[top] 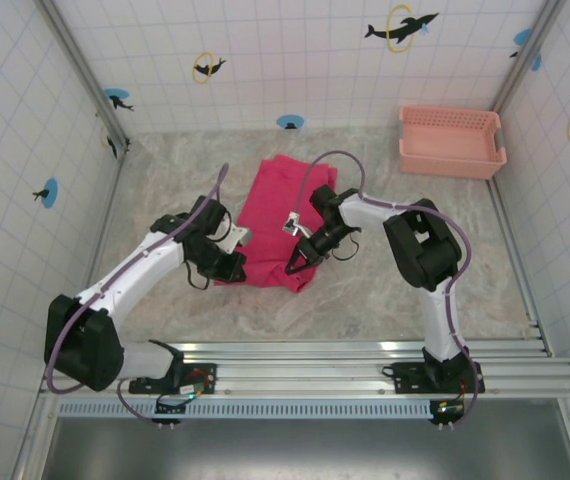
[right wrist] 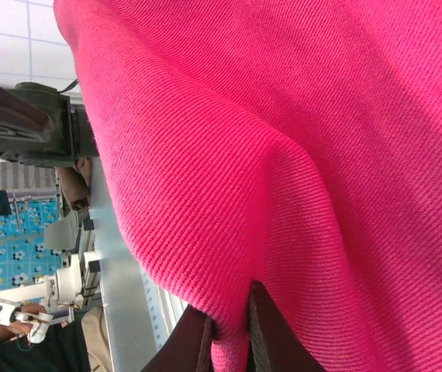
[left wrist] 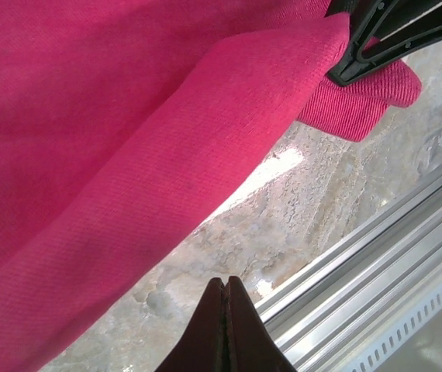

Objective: Roll up the long pants

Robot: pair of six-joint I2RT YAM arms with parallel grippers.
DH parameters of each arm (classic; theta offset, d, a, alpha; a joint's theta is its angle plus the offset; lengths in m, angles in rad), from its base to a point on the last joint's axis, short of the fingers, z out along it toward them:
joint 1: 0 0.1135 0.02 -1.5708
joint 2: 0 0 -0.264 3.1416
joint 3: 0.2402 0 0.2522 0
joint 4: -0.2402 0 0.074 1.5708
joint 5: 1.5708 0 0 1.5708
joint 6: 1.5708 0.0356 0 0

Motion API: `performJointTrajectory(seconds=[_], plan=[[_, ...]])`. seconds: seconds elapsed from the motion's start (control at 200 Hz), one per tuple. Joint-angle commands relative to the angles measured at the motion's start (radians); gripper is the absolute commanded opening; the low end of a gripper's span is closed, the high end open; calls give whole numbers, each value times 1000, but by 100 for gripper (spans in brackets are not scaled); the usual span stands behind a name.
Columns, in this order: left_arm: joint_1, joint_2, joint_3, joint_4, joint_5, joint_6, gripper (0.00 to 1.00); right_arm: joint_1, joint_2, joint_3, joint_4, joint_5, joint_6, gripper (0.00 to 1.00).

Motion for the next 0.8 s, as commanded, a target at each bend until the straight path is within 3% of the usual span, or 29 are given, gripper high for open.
performJointTrajectory(seconds=[0.0,0.5,0.796], plan=[[-34,60,61,5,-57,-48,0,-10,-7,29,-34,-31,-12,0],[-91,318,256,-64,-256,28,0,-26,2,62,-77,-142,-30,0],[-90,587,528,-153,-312,98,0,-29,65,87,-363,-220,-287,0]])
